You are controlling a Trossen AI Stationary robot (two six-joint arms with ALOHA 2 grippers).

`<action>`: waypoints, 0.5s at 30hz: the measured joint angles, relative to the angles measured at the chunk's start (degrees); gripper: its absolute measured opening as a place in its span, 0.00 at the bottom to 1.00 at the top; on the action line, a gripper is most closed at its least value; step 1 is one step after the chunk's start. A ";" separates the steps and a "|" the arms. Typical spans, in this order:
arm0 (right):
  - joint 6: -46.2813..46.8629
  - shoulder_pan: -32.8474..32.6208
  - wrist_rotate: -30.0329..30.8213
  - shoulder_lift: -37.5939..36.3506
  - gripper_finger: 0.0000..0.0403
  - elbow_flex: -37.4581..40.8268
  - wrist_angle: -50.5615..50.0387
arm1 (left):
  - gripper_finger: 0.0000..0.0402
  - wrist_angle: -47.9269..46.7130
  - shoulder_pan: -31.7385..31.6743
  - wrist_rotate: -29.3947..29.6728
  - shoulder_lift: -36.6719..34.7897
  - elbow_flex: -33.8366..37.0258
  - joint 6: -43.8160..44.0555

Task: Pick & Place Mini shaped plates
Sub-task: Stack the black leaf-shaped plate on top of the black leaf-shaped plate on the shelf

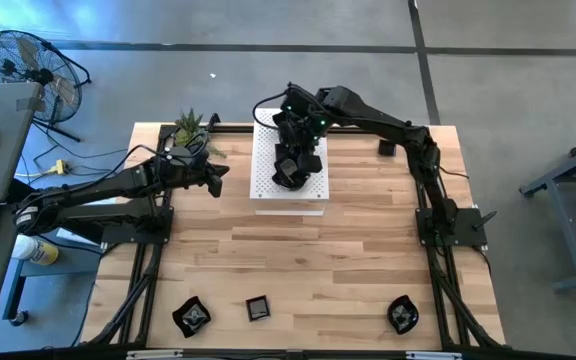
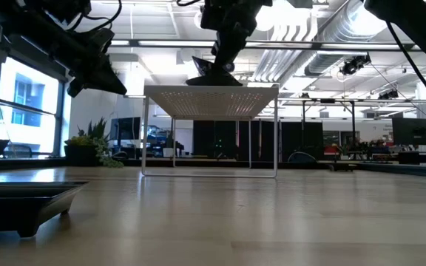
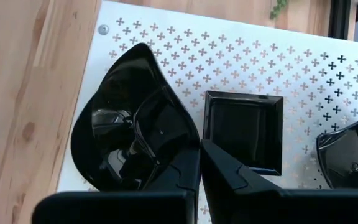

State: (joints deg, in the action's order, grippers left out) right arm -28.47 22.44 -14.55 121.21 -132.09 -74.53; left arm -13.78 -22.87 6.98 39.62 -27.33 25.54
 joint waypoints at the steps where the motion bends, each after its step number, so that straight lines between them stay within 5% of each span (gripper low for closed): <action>1: -0.02 0.00 -0.26 -0.02 0.02 0.00 0.06 | 0.00 -0.02 0.00 -0.04 0.00 0.00 0.02; 15: 1.42 -0.47 -1.85 -0.02 0.03 0.00 -2.85 | 0.00 -0.04 0.00 -0.02 0.00 0.00 -0.26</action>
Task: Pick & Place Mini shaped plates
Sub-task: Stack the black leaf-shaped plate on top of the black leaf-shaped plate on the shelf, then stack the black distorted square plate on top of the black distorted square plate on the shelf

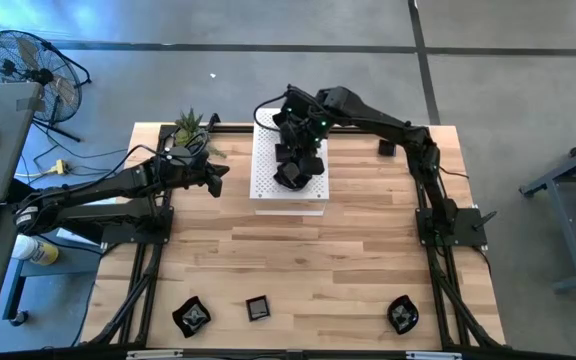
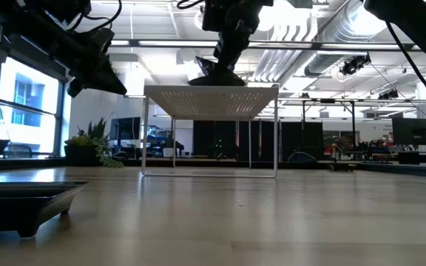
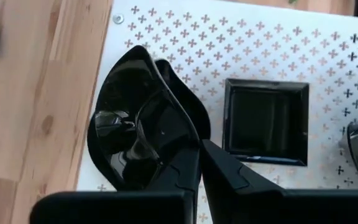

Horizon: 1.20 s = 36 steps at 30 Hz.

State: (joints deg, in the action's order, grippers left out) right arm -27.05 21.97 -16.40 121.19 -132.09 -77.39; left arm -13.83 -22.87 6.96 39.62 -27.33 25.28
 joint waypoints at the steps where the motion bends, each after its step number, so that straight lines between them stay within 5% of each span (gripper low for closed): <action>1: -0.01 -0.28 0.36 0.00 0.03 0.00 0.10 | 0.00 -0.02 0.00 0.00 0.00 0.00 0.00; 16: -0.35 -1.74 2.84 -0.09 0.25 -0.02 1.81 | 0.00 -0.02 0.01 0.04 0.00 0.00 -0.04; 26: 3.22 -1.63 -2.94 -3.42 0.03 -0.35 -0.17 | 0.00 -0.18 0.02 -0.01 0.00 0.00 0.00; 30: 6.52 -2.14 -3.86 -6.03 0.02 0.53 3.95 | 0.00 -0.28 0.00 -0.17 0.00 0.00 0.00; 36: 11.52 -4.10 -3.99 -12.99 0.01 17.18 23.02 | 0.00 -1.28 0.01 -0.33 0.02 0.00 -2.85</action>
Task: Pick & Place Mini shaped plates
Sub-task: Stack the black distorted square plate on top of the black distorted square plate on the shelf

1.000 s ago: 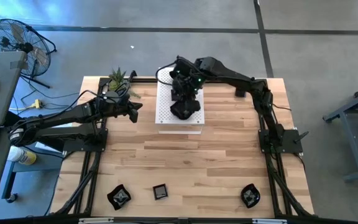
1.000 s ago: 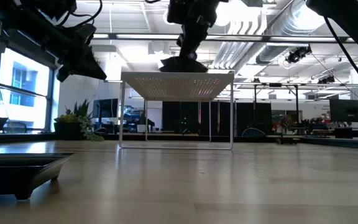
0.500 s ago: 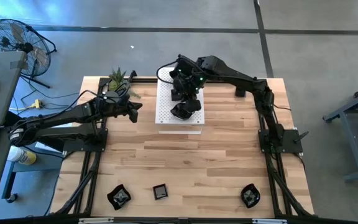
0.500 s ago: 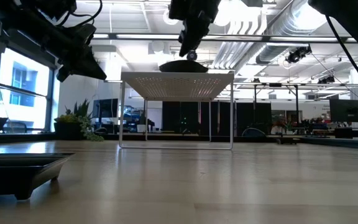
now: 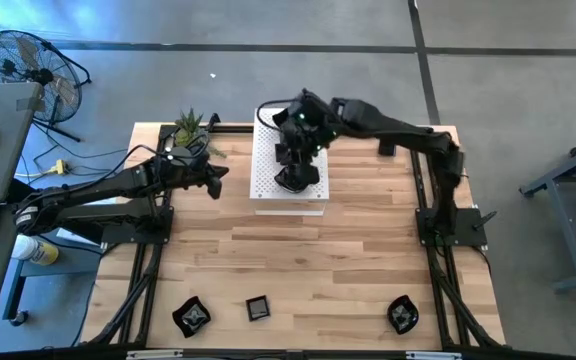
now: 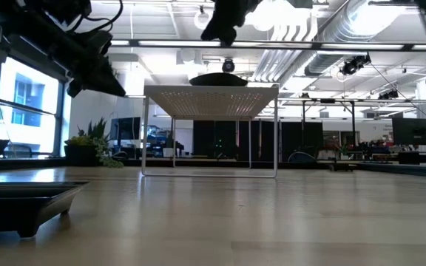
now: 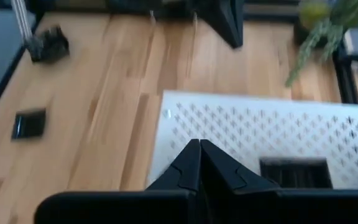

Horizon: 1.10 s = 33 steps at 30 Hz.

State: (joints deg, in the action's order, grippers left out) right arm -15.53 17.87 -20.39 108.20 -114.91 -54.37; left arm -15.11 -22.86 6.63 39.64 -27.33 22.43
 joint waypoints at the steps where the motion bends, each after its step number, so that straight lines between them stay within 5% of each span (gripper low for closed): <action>1: 1.33 -0.30 -0.07 -1.97 0.01 4.13 4.68 | 0.00 -0.14 -0.01 -0.16 0.01 0.00 -0.40; 6: 11.79 -1.15 1.80 -14.01 0.00 24.19 27.51 | 0.00 -0.11 0.01 -1.31 0.02 0.00 -1.85; 10: 19.87 -1.16 8.82 -24.51 0.00 36.13 35.99 | 0.00 -0.07 -0.01 -1.24 0.02 0.00 -3.94; 22: 32.16 0.72 25.47 -51.10 0.00 58.67 36.24 | 0.00 -0.07 -0.01 -1.44 0.06 0.00 -7.18; 33: 33.54 2.80 26.47 -62.01 0.00 69.25 36.57 | 0.00 -1.25 0.77 -12.58 0.04 -0.05 -10.17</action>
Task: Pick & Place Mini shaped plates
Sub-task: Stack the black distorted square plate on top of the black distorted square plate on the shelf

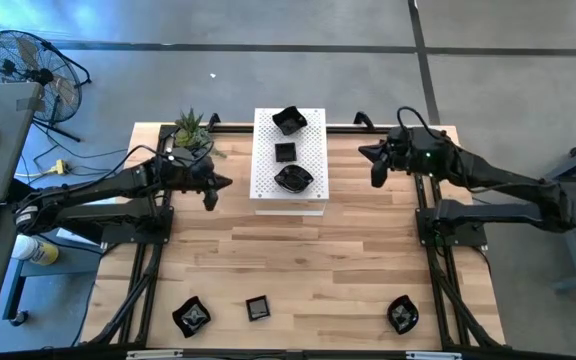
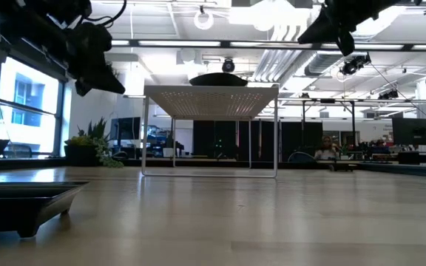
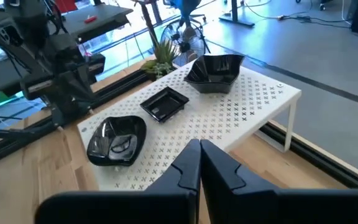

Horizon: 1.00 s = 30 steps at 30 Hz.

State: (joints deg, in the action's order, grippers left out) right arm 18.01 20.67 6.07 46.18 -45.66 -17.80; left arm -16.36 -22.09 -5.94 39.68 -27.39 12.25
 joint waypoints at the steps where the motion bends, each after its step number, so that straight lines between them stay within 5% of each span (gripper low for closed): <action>1: -0.13 0.00 -0.01 -0.36 0.00 0.37 0.09 | 0.00 -1.46 0.86 -0.20 0.00 -0.26 -0.05; 9: -1.81 0.00 -2.07 -0.53 0.01 2.64 0.22 | 0.00 -20.14 13.21 1.18 0.00 -6.54 0.23; 14: -3.43 0.00 -2.39 -0.49 0.01 2.62 0.96 | 0.02 -28.56 21.95 -5.18 0.02 -8.38 8.73; 18: -5.23 0.00 -2.40 -0.49 0.00 2.62 1.50 | 0.08 -32.62 30.74 -4.40 1.36 -8.49 18.90; 30: -8.06 0.00 -2.41 -0.51 0.01 2.59 1.50 | 0.21 -26.10 54.95 -2.02 12.80 -8.49 45.44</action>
State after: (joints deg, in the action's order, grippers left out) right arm 9.95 20.67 3.66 45.67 -43.07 -16.30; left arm -42.46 32.86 -7.97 52.48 -35.88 57.69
